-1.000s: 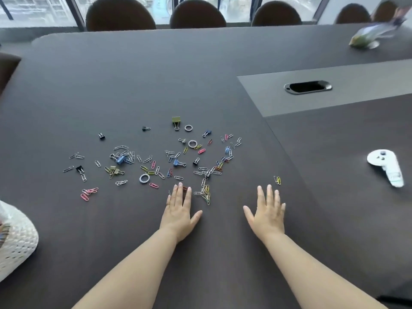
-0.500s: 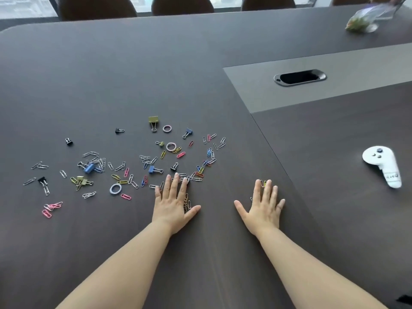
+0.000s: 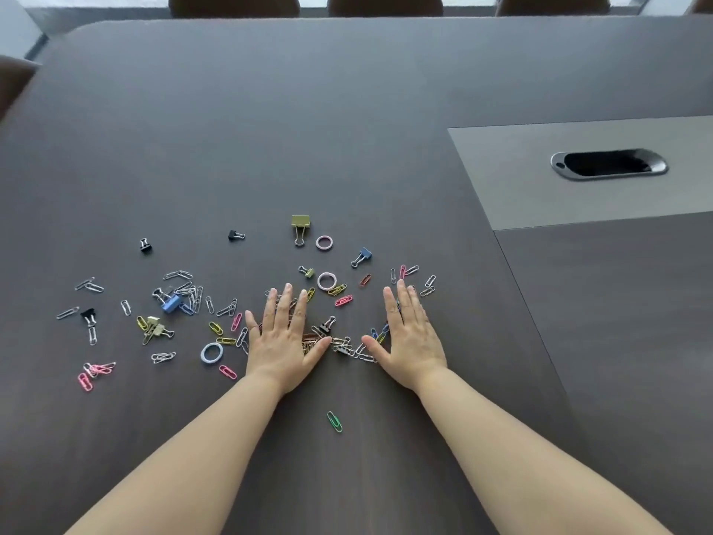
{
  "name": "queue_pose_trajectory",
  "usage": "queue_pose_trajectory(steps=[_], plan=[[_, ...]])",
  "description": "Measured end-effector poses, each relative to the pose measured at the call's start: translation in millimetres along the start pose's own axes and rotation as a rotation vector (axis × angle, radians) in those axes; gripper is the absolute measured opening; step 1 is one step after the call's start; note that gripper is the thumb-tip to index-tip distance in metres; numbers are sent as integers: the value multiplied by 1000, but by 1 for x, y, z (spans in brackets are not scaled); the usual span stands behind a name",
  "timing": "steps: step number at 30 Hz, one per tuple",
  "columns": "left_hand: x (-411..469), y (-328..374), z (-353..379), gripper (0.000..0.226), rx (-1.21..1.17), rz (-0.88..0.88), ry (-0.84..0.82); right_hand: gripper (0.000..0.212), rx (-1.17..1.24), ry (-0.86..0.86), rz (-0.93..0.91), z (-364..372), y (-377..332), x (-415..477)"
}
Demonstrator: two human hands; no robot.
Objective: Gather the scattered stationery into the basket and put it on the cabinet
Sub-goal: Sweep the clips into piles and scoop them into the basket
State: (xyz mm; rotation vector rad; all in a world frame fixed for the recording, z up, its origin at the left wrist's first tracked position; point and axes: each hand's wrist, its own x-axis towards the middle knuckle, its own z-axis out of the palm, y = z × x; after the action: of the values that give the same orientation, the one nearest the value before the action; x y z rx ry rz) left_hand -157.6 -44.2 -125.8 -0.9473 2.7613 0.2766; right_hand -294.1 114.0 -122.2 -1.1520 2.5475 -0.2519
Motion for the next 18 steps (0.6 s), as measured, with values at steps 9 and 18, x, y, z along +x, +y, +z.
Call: queue_pose_trajectory(steps=[9, 18], plan=[[33, -27, -11, 74, -29, -26, 69, 78, -37, 57, 289, -18, 27, 67], [26, -33, -4, 79, -141, 31, 159, 62, 186, -14, -255, -12, -25, 60]])
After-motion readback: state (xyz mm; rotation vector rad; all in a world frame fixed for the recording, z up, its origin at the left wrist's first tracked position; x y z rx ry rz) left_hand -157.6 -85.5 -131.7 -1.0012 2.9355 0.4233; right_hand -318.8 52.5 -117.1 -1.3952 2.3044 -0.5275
